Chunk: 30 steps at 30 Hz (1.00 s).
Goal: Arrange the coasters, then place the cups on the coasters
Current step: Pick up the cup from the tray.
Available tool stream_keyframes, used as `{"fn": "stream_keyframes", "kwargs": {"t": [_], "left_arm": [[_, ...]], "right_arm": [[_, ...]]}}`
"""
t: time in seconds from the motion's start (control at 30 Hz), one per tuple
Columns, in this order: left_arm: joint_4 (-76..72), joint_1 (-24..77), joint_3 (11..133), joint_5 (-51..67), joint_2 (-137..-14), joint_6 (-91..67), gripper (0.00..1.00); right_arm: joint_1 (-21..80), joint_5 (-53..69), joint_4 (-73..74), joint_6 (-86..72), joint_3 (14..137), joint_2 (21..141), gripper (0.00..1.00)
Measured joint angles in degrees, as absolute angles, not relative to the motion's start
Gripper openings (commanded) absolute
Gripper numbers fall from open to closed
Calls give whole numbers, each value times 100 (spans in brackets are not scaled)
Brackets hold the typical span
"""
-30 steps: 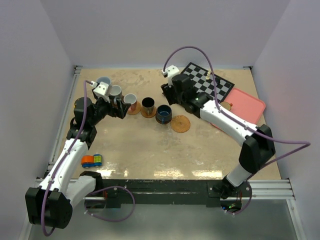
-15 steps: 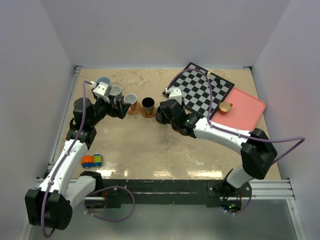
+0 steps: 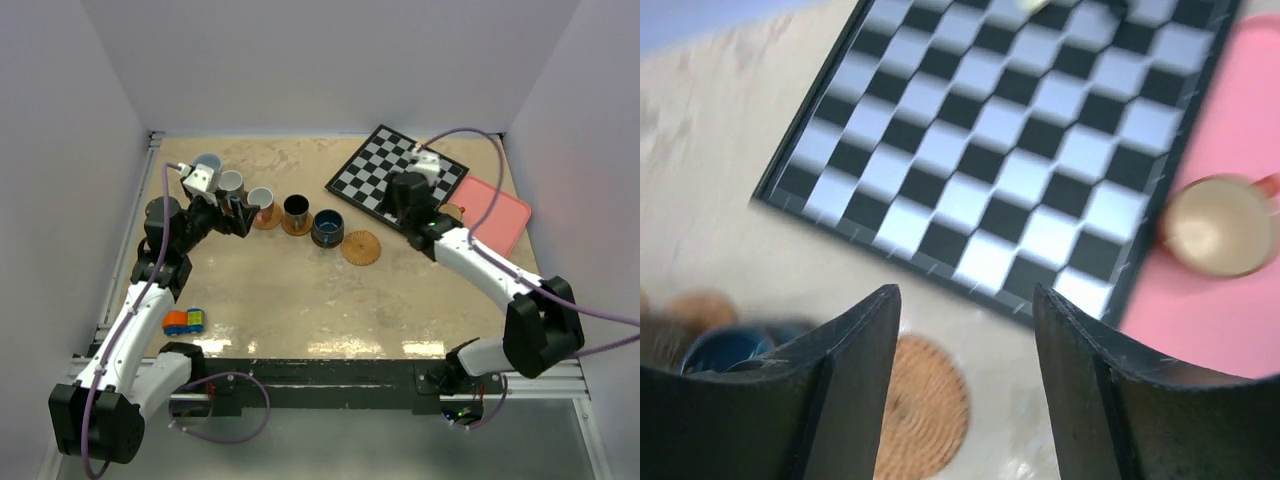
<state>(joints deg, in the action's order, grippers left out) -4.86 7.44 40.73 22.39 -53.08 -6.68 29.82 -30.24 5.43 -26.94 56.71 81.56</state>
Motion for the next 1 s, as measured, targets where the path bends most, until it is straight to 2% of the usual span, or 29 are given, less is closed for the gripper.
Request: {"fn": "stream_keyframes", "kwargs": {"t": [0.2, 0.33, 0.67, 1.0], "left_arm": [[-475, 744, 4073, 2226, -5264, -668, 100], [-462, 744, 4073, 2209, -5238, -666, 100], [-456, 744, 4073, 2200, -5223, -659, 100], [-458, 746, 4073, 2165, -5223, -648, 100]], "right_arm": [[1007, -2451, -183, -2587, 5339, 7808, 50], [364, -2209, -419, -2578, 5151, 8077, 49], [-228, -1890, -786, -2539, 4912, 8729, 42], [-572, -1813, -1085, -2521, 4635, 9070, 40]]}}
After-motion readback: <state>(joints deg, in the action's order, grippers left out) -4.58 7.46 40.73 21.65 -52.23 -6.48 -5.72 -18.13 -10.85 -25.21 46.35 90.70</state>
